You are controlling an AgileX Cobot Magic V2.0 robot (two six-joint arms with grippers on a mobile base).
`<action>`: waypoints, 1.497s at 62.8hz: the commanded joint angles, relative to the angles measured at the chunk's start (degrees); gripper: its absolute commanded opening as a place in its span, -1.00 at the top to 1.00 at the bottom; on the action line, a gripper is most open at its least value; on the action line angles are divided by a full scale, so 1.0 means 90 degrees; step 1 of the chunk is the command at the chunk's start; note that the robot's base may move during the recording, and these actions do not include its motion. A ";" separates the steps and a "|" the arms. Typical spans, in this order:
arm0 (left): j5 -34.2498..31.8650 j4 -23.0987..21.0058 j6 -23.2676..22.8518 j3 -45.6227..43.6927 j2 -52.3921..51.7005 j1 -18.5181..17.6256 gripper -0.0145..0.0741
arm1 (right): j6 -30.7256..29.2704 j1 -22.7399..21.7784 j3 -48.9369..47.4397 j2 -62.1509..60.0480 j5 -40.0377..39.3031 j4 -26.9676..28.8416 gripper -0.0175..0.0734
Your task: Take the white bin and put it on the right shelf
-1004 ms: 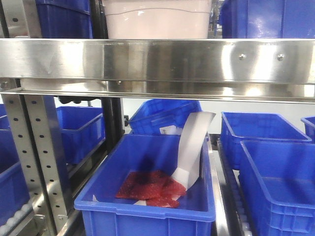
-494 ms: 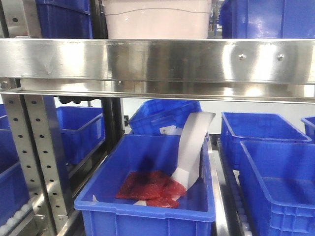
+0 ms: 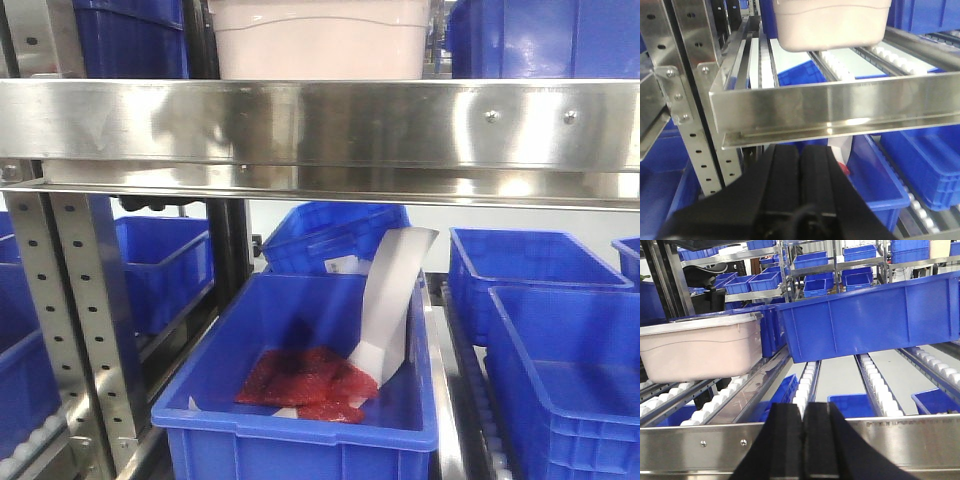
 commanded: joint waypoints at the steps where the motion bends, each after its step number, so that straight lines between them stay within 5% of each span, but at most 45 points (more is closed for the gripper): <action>1: -0.0302 -0.0151 -0.0043 -0.0150 -0.0047 -0.0042 0.94 | -0.0052 -0.0031 -0.0175 0.0033 -0.0266 0.0091 0.46; 41: -0.0678 -0.0151 -0.0043 -0.0107 -0.0047 -0.0042 0.94 | -0.0052 -0.0031 -0.0175 0.0033 -0.0266 0.0091 0.46; 46: -0.0709 0.0339 -0.0296 -0.0093 -0.0076 -0.0042 0.94 | -0.0052 -0.0031 -0.0175 0.0033 -0.0266 0.0091 0.46; 54: -0.0739 0.1861 -0.1912 0.0093 -0.0352 -0.0042 0.94 | -0.0052 -0.0031 -0.0175 0.0033 -0.0266 0.0091 0.46; 94: -0.2791 0.1273 -0.1998 0.3377 -0.2467 0.1569 0.94 | -0.0052 -0.0031 -0.0175 0.0033 -0.0264 0.0091 0.46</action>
